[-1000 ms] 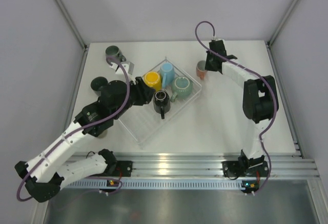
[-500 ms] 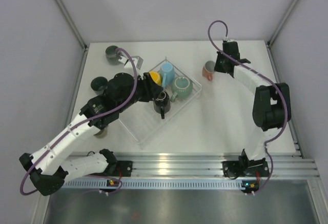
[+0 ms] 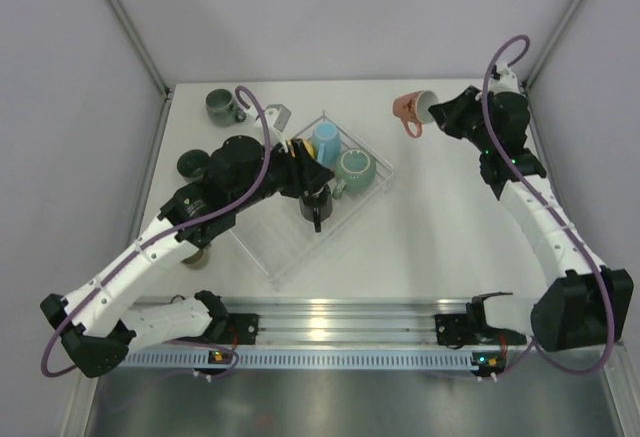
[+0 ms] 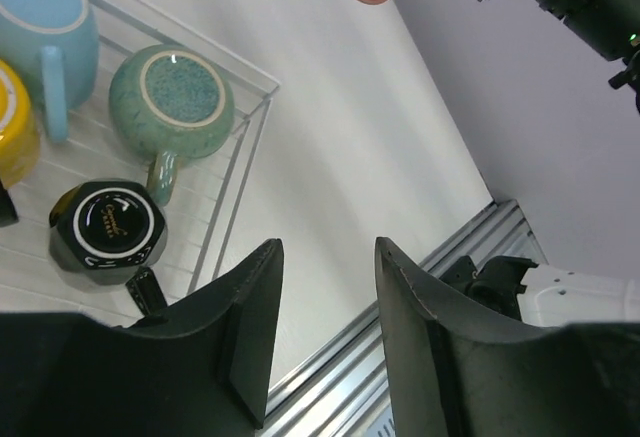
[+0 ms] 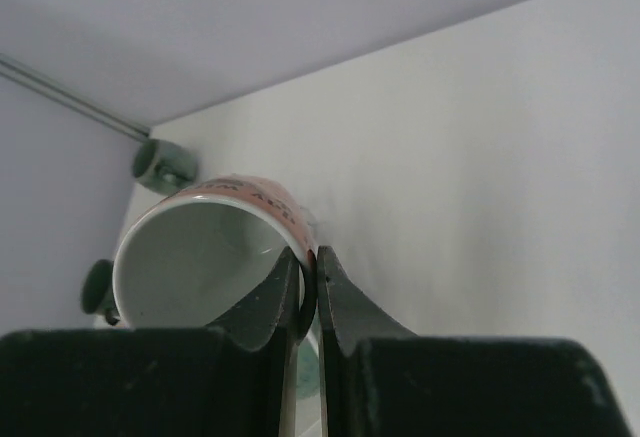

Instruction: Load the cups into the dish rack

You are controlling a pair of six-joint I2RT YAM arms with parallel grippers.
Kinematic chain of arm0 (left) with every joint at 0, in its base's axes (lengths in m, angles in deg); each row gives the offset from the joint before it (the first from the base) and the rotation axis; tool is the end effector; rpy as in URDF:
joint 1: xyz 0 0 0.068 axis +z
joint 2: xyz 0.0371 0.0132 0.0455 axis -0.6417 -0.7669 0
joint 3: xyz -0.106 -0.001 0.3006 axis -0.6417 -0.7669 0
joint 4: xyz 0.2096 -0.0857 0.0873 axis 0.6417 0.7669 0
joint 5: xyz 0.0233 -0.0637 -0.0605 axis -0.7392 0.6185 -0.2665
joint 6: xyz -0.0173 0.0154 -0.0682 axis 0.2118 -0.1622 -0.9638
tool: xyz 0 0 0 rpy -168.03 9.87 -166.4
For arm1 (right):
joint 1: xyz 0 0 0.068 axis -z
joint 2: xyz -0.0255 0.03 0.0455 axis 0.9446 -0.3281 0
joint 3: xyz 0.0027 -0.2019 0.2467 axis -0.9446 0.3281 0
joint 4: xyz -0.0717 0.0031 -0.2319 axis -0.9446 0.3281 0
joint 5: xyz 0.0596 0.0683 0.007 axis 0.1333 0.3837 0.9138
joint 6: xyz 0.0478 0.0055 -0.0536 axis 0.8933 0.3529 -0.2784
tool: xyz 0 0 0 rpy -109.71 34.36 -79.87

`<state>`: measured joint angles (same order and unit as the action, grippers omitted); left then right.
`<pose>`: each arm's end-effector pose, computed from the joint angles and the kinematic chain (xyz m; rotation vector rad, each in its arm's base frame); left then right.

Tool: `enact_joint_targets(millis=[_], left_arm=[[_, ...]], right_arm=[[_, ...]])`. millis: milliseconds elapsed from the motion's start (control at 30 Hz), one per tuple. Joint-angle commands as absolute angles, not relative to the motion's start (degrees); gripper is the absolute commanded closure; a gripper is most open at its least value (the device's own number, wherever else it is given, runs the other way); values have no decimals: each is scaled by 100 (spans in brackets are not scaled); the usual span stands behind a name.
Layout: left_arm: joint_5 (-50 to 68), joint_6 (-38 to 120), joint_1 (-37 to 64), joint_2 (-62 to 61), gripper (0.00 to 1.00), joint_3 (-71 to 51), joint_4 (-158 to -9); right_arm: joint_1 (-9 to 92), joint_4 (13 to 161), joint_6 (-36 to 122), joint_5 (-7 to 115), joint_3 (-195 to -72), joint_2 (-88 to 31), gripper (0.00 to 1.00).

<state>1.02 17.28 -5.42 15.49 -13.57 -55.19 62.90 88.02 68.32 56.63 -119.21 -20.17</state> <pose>0.1418 -0.1440 0.4361 0.1822 1.9846 -0.9496 0.2842 0.0500 0.3970 0.2626 1.8228 0.6522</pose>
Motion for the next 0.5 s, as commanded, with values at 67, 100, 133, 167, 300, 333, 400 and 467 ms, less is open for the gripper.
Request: enact_joint_targets(millis=[67, 100, 133, 167, 300, 333, 400, 467], left_arm=[[918, 1610, -482, 1514, 51, -1405, -6693], [1040, 1618, -473, 1497, 51, -1431, -6825], [1303, 1610, -473, 1470, 51, -1449, -6957], [1418, 1601, -473, 1418, 50, -1458, -7176], [1849, 1461, -455, 1224, 49, -1545, -7747], [2024, 1382, -455, 1146, 49, -1572, -7880], [2175, 1302, -438, 1066, 49, -1616, -8300], [2367, 1214, -438, 970, 48, -1686, -8557]], right_arm=[[6320, 7173, 8169, 6579, -11367, -1052, 100], [6320, 7006, 8536, 6631, -11253, -833, 100], [6329, 6639, 8722, 6728, -11034, -727, 100], [6320, 6496, 8889, 6755, -10953, -630, 100], [6267, 5706, 9846, 6834, -10567, -208, 100], [6241, 5565, 9988, 6860, -10444, -163, 100], [6171, 5169, 10365, 6895, -10347, -76, 100], [6101, 4906, 10560, 6966, -10258, -40, 100]])
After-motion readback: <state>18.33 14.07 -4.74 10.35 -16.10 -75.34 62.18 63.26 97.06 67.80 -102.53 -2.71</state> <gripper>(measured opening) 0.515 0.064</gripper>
